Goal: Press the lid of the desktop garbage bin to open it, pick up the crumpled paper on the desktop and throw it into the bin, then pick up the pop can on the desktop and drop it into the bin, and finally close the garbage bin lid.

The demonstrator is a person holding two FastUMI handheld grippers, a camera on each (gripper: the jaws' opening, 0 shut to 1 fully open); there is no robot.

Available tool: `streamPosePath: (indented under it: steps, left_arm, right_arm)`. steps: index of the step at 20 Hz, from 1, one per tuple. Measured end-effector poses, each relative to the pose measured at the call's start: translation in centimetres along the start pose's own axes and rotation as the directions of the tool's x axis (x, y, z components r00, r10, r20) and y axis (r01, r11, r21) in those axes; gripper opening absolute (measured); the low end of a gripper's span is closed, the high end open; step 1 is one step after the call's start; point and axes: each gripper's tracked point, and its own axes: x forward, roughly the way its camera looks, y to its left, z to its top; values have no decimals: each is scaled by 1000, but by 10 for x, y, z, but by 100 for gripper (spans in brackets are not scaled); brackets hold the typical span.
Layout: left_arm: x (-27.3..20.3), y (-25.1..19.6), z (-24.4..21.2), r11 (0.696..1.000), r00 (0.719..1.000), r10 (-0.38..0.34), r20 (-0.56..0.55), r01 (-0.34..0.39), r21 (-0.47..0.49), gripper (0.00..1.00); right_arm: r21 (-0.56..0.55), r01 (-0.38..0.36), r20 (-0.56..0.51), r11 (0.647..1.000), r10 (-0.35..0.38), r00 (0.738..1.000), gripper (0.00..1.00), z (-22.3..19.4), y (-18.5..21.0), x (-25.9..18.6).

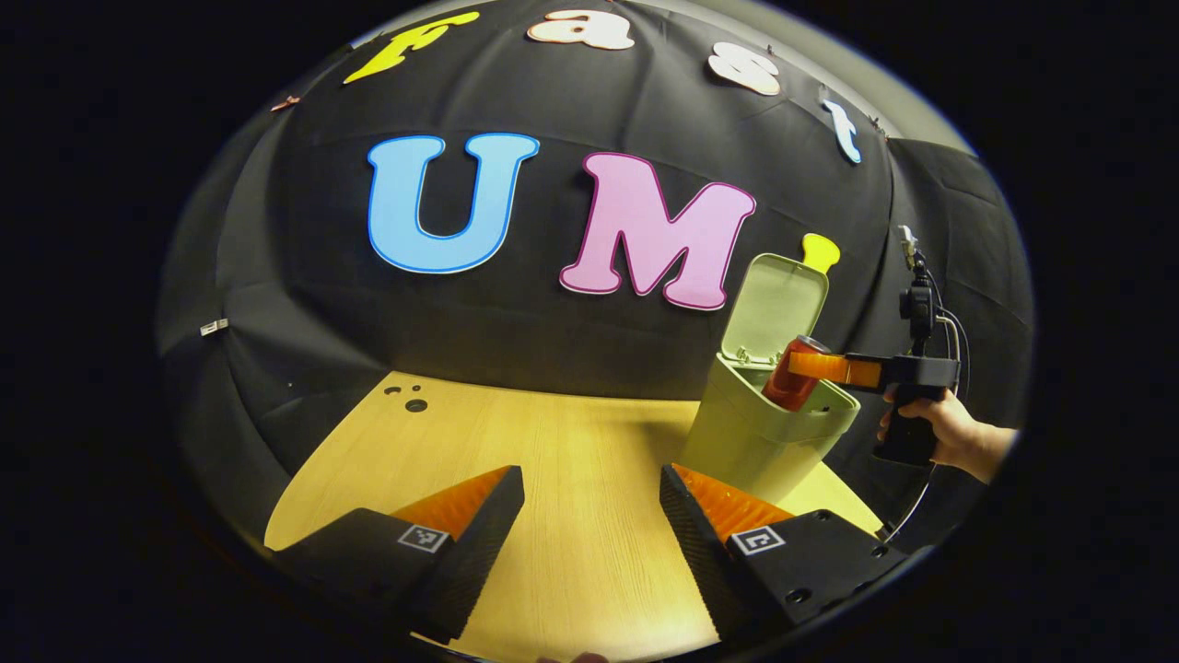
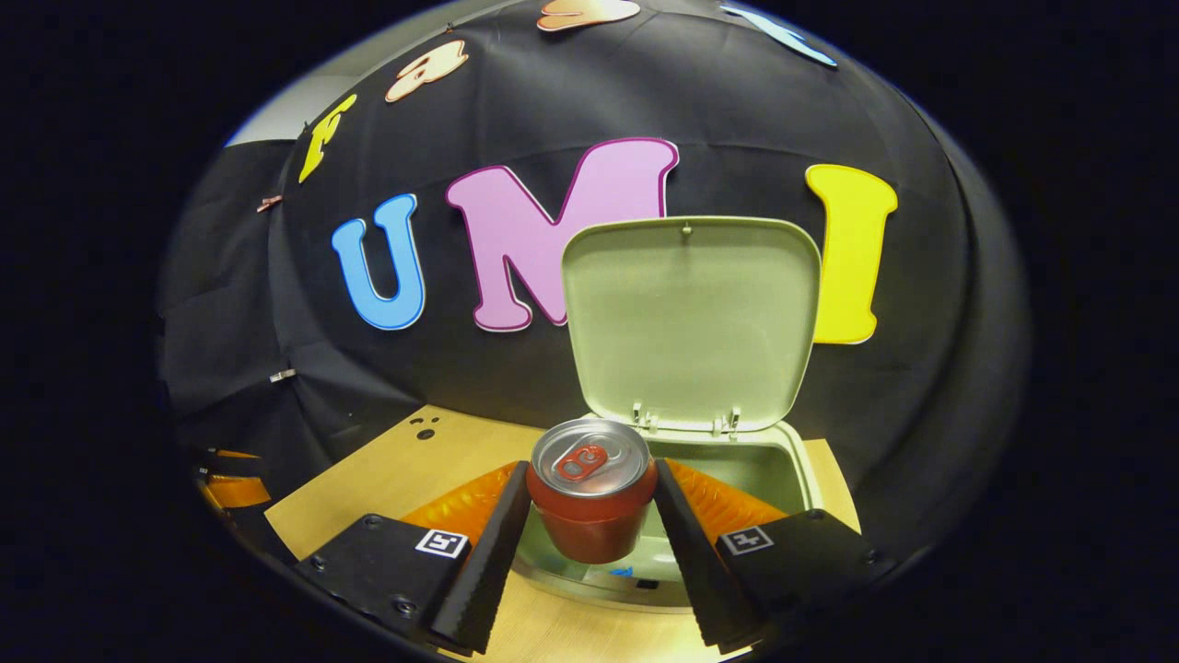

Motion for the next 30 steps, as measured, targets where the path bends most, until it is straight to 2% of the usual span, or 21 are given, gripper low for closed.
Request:
streamPosePath:
  steps: [10, 17, 21, 25, 30]
  left_arm:
    - [1, -3, -3, 1000, 1000, -15, -14, 16, 12, 95]
    - [2, -5, -1, 1000, 1000, -25, -14, 25, 11, 95]
    - [3, -7, -2, 999, 999, -30, -15, 31, 14, 95]
    - [4, -12, -3, 999, 999, -44, -16, 44, 13, 95]
    - [5, -18, -4, 998, 998, -62, -18, 62, 18, 95]
  right_arm:
    - [-9, 4, -14, 1000, -5, 1000, 85, -12, 7, -6]
    - [8, 18, 32, 1000, -18, 999, 85, 9, 5, -25]
    - [2, 36, 97, 999, -36, 995, 85, 42, 2, -43]
    - [-10, 50, 194, 999, -47, 980, 85, 100, -1, -59]
    - [-47, 110, 256, 993, -95, 962, 85, 157, -13, -62]
